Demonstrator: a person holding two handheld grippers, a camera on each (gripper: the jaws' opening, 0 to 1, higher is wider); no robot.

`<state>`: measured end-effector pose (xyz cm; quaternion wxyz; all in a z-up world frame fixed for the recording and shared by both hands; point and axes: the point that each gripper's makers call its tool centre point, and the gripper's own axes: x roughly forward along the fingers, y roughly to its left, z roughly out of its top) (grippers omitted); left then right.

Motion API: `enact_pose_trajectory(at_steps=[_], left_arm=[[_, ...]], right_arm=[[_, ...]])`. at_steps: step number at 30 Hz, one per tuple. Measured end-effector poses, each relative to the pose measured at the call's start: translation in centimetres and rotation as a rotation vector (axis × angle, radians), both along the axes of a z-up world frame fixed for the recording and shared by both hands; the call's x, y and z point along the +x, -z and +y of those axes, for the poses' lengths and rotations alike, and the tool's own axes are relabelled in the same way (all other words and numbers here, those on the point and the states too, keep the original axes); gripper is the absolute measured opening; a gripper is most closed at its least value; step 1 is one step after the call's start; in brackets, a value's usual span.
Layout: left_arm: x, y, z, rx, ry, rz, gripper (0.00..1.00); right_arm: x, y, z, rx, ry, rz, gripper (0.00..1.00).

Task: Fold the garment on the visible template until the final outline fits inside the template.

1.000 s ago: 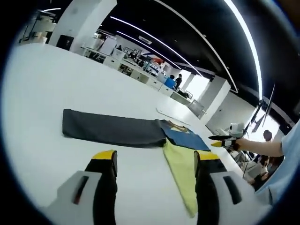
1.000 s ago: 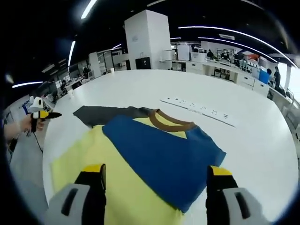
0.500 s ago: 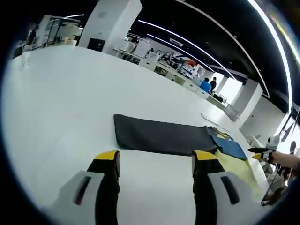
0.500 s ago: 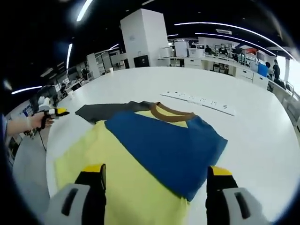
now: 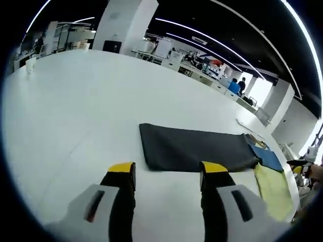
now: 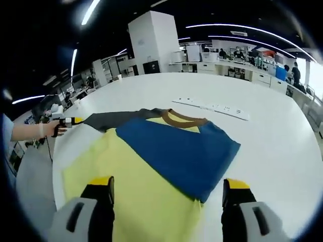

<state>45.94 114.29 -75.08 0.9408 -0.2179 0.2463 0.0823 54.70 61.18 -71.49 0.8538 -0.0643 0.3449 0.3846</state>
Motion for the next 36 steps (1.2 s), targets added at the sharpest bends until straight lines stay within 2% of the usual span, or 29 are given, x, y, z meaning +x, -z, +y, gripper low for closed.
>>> enact_pose_trajectory(at_steps=[5,10,11,13,15,18,19,21,22,23,24,26,29,33,36], left_arm=[[0.1,0.6,0.0,-0.028,-0.032,0.016,0.27],[0.0,0.9,1.1,0.04,-0.056,0.022,0.12],[-0.1,1.0,1.2,0.033,-0.067,0.022,0.08],[0.0,1.1,1.4,-0.007,-0.092,0.009,0.06],[-0.1,1.3,1.8,-0.009,-0.099,0.013,0.01],[-0.2,1.3,1.6,-0.026,-0.091,0.012,0.0],[-0.1,1.1,1.4,-0.02,-0.068,0.001,0.0],[-0.3,1.0,1.0,0.012,-0.047,0.017,0.0],[-0.3,0.7,0.8,0.013,-0.037,0.005,0.0],[0.0,-0.1,0.4,0.004,-0.019,-0.033,0.0],[0.1,-0.4,0.3,-0.018,-0.023,-0.036,0.0],[0.7,-1.8,-0.3,-0.06,-0.02,-0.083,0.0],[1.6,-4.0,-0.8,-0.063,-0.013,-0.139,0.0],[2.8,-7.3,-2.8,-0.117,0.004,-0.231,0.0],[3.7,-9.0,-4.2,-0.12,0.037,-0.258,0.0]], right_arm=[[-0.4,0.5,-0.8,-0.002,0.021,0.014,0.89],[-0.8,0.9,-1.1,-0.008,0.024,0.022,0.89],[-0.8,0.9,-1.1,-0.007,0.025,0.024,0.89],[-0.9,1.2,-1.2,-0.013,0.026,0.028,0.89],[-0.9,1.4,-1.4,-0.017,0.024,0.03,0.88],[-0.8,1.5,-1.5,-0.016,0.027,0.034,0.88],[-0.8,1.5,-1.5,-0.012,0.029,0.035,0.87],[-0.8,1.5,-1.5,-0.007,0.03,0.031,0.87],[-0.8,1.5,-1.5,-0.007,0.029,0.03,0.87],[-1.0,1.5,-1.4,-0.007,0.029,0.03,0.87],[-1.1,1.6,-1.3,-0.005,0.028,0.032,0.87],[-1.1,1.7,-1.2,-0.006,0.024,0.033,0.87],[-1.2,1.7,-0.9,-0.003,0.017,0.035,0.87],[-1.0,1.4,-0.5,0.022,0.019,0.022,0.87],[-1.0,1.4,-0.5,0.022,0.016,0.024,0.87]])
